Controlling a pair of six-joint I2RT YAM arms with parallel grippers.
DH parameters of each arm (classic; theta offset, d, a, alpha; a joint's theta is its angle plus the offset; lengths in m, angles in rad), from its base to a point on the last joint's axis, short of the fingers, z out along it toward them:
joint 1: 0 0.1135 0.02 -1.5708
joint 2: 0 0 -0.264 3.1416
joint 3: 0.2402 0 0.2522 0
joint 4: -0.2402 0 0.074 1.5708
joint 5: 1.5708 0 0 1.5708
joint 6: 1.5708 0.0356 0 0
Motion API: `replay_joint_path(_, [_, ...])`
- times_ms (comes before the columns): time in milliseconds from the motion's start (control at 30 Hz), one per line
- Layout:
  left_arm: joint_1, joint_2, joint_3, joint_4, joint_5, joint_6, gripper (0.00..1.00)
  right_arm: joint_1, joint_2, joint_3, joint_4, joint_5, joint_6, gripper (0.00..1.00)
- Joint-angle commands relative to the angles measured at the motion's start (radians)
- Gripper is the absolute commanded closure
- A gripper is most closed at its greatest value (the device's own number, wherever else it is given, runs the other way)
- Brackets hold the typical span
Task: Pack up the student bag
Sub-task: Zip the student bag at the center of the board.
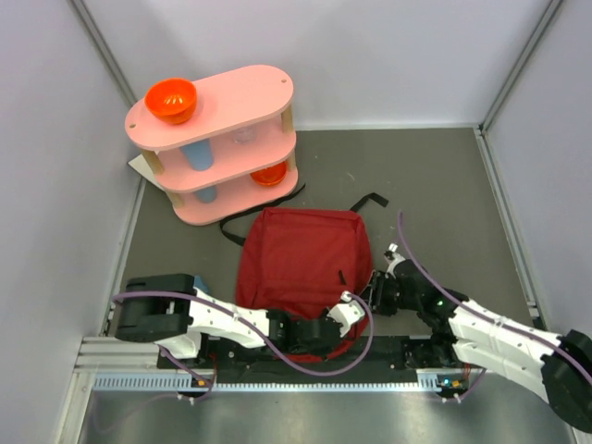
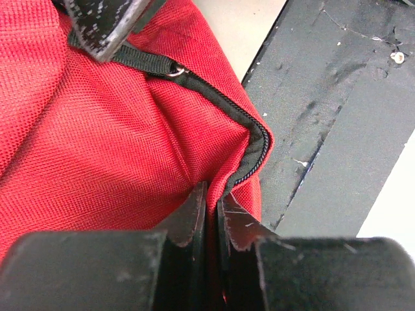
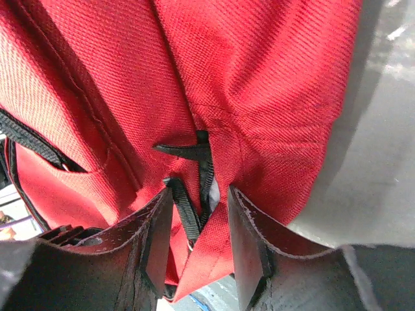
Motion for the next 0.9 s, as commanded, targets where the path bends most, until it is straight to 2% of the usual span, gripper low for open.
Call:
replay_joint_path(0, [-0.025, 0.075, -0.049, -0.07, 0.202, -0.071, 0.89, 0.024, 0.097, 0.037, 0.143, -0.034, -0.044, 0.61])
replay_joint_path(200, [-0.026, 0.054, -0.069, -0.067, 0.172, -0.094, 0.9, 0.047, 0.133, 0.04, 0.178, -0.083, -0.059, 0.66])
replay_joint_path(400, [-0.025, 0.021, -0.092, -0.072, 0.118, -0.132, 0.91, 0.051, 0.013, 0.052, 0.045, -0.087, -0.091, 0.64])
replay_joint_path(533, [-0.025, 0.018, -0.092, -0.075, 0.102, -0.14, 0.91, 0.051, -0.053, 0.034, 0.021, -0.07, -0.093, 0.67])
replay_joint_path(700, [-0.026, 0.024, -0.085, -0.078, 0.102, -0.135, 0.92, 0.051, 0.059, 0.017, 0.095, -0.099, -0.088, 0.68])
replay_joint_path(867, [-0.025, 0.008, -0.098, -0.075, 0.093, -0.148, 0.92, 0.053, 0.12, 0.029, 0.124, -0.064, -0.114, 0.69])
